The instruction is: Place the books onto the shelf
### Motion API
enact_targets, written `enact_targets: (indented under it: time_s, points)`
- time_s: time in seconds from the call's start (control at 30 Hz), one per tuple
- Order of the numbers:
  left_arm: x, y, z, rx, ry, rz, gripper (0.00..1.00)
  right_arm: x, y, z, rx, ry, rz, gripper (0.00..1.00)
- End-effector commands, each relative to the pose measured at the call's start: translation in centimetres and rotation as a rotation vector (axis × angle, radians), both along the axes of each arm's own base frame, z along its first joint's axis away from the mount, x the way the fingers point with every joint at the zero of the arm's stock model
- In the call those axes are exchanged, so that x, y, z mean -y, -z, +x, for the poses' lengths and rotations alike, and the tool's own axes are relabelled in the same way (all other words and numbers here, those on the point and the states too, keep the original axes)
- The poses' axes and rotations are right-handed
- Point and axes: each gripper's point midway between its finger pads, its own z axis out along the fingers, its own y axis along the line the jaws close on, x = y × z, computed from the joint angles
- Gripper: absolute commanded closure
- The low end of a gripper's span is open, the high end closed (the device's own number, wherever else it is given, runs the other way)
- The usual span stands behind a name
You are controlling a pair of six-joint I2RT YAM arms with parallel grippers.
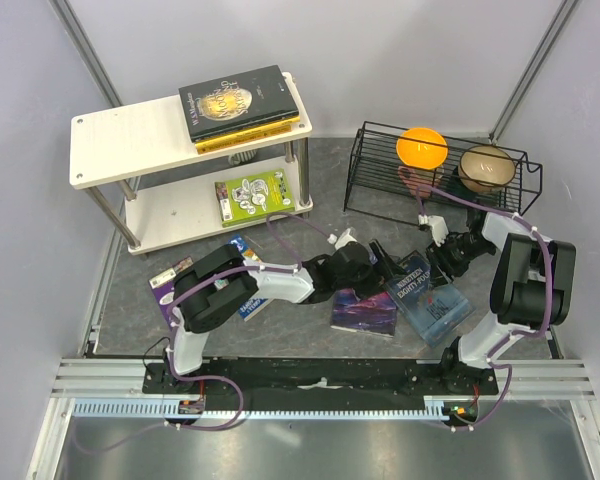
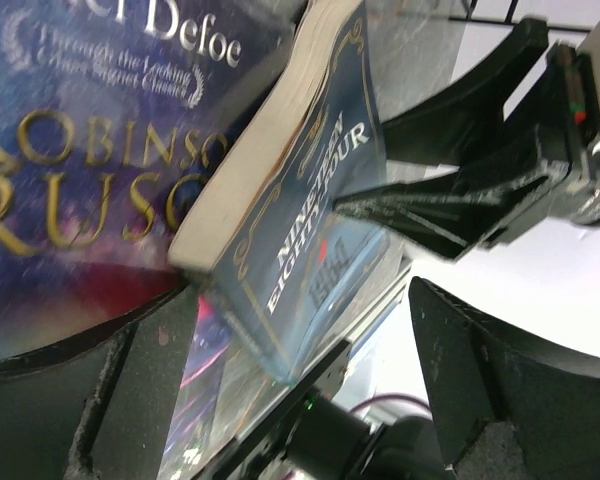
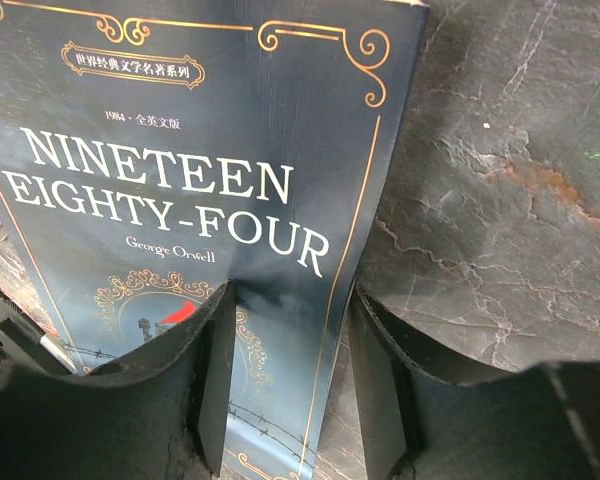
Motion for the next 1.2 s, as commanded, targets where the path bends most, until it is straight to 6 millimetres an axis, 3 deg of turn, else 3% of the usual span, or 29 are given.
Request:
enact_targets:
  time_s: [0.0, 0.13, 0.33, 0.43, 0.53, 0.57, 0.6, 0.67, 0.7, 0.73, 0.77, 0.8, 0.83, 0.9, 0.93, 0.97, 1.13, 1.17]
  points:
    - [-1.7, 5.2, 0.6, -0.053, -0.090, 0.153, 0.07, -0.9, 2.3, -0.6, -0.029, -0.035, 0.035, 0.63]
    - [-0.9, 5.2, 1.2, -0.033, -0.097, 0.115, 0.09, -0.9, 2.6, -1.0, -0.045, -0.042, 0.036, 0.67]
    - [0.8, 2.9, 2.1, 0.073, -0.064, 0.015, 0.29, -1.2, 2.4, -1.8, -0.047, -0.071, 0.048, 0.68]
    - [1.2, 1.8, 1.9, 0.130, -0.027, -0.033, 0.49, -1.5, 2.0, -2.1, -0.038, -0.093, 0.056, 0.68]
    - [1.1, 0.4, 1.4, 0.212, 0.036, -0.052, 0.86, -1.4, 0.8, -2.1, -0.008, -0.124, 0.053, 0.67]
    - [1.0, 0.0, 1.2, 0.270, 0.075, -0.034, 0.98, -1.2, -0.1, -1.8, 0.031, -0.147, 0.041, 0.66]
    - [0.7, -1.4, 1.0, 0.313, 0.100, -0.038, 0.98, -1.2, -1.0, -2.5, 0.018, -0.161, 0.039, 0.65]
    - [0.0, -2.4, 0.2, 0.413, 0.196, 0.016, 0.98, -1.0, -3.5, -2.0, 0.088, -0.205, 0.022, 0.60]
    - [-0.3, -5.1, -0.1, 0.475, 0.221, -0.001, 0.98, -1.1, -4.6, -2.9, 0.086, -0.257, 0.033, 0.58]
    - [-0.8, -5.7, -0.8, 0.511, 0.277, 0.010, 0.98, -1.1, -6.2, -2.4, 0.132, -0.287, 0.028, 0.55]
    - [-1.6, -5.8, -1.2, 0.583, 0.328, 0.054, 0.98, -1.2, -7.8, -2.5, 0.181, -0.314, 0.022, 0.48]
    - [-2.2, -8.7, -1.9, 0.652, 0.361, 0.022, 0.98, -1.6, -9.0, -3.2, 0.197, -0.371, 0.039, 0.45]
    - [-3.0, -8.8, -2.1, 0.720, 0.414, 0.074, 0.98, -1.6, -10.7, -2.6, 0.254, -0.398, 0.032, 0.38]
    - [-3.7, -10.6, -3.2, 0.791, 0.489, 0.076, 0.98, -2.2, -13.2, -3.2, 0.315, -0.463, 0.038, 0.31]
    - [-4.3, -12.7, -3.4, 0.872, 0.513, 0.080, 0.98, -2.7, -15.2, -2.6, 0.376, -0.465, 0.032, 0.27]
    - [-4.8, -12.9, -3.8, 0.868, 0.554, 0.113, 0.98, -3.0, -16.1, -2.3, 0.409, -0.475, 0.022, 0.25]
    - [-7.1, -15.9, -4.3, 0.983, 0.666, 0.238, 0.98, -8.5, -20.8, -3.1, 0.555, -0.625, 0.062, 0.15]
    - [-7.5, -17.7, -4.2, 1.024, 0.661, 0.238, 0.98, -10.5, -21.5, -3.7, 0.568, -0.669, 0.118, 0.14]
